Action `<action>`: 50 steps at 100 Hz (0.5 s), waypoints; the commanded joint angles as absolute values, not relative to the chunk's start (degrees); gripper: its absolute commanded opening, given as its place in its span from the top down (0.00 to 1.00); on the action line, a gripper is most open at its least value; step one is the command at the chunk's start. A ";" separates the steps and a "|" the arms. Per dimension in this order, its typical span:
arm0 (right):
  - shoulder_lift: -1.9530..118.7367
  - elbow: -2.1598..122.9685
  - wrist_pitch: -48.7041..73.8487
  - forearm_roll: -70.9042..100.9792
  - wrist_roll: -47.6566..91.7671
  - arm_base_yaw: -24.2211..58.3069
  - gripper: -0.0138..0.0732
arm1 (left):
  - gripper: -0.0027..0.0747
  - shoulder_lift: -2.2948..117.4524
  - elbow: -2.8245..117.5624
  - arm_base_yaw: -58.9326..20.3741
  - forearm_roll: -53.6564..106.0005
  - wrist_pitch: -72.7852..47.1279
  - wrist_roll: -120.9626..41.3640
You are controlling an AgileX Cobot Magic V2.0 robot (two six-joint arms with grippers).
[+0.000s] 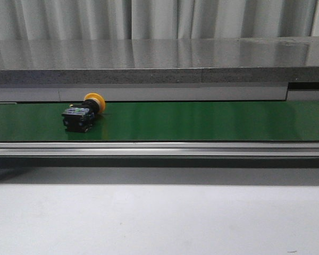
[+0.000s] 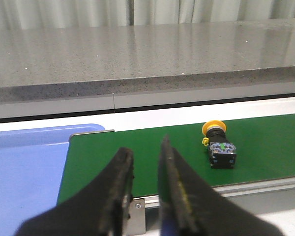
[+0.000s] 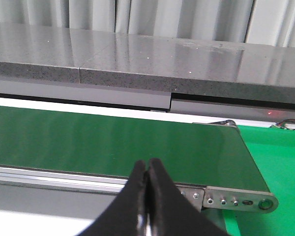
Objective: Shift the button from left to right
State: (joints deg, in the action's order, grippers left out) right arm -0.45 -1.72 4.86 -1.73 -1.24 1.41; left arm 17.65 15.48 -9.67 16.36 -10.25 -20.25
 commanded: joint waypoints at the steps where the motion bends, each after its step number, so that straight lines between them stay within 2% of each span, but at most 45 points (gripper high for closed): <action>1: -1.49 -1.71 0.00 -2.39 -1.07 1.51 0.92 | 0.96 17.97 17.18 -9.87 17.16 -5.56 -20.20; 50: -1.49 -1.66 -2.27 -2.38 -1.07 1.51 0.92 | 0.96 17.97 17.18 -9.87 17.16 -5.56 -20.20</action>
